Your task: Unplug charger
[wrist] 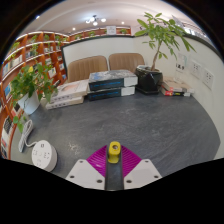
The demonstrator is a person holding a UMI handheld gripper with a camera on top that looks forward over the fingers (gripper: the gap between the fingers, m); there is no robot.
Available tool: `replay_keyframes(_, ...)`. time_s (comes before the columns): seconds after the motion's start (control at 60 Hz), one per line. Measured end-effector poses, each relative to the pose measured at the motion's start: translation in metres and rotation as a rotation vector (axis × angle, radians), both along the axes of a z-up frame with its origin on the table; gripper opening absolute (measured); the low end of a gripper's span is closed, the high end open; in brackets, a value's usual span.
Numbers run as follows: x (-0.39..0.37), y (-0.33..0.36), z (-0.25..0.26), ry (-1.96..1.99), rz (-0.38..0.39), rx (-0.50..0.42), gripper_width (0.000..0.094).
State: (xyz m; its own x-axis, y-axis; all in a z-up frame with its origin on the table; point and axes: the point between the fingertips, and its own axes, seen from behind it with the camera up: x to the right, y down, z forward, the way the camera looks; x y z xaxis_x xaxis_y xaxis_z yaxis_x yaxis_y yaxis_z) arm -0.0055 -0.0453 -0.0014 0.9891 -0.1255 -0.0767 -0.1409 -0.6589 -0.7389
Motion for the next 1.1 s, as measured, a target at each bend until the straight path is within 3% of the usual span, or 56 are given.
replay_keyframes(0.083,0.011,-0.005,0.002,-0.015,-0.049,-0.016,0.0433)
replay_keyframes(0.167,0.019,-0.008,0.022,-0.063,-0.068,0.011,0.0506)
replay_keyframes(0.35,0.004,-0.020,0.114,-0.009,-0.103,0.121,0.0827)
replay_keyframes(0.583,-0.042,-0.068,0.235,-0.009,-0.049,0.254,0.0845)
replay_keyframes(0.833,-0.077,-0.144,0.238,0.033,0.028,0.228,0.0848)
replay_keyframes(1.1,-0.068,-0.196,0.235,-0.004,0.074,0.259,0.0850)
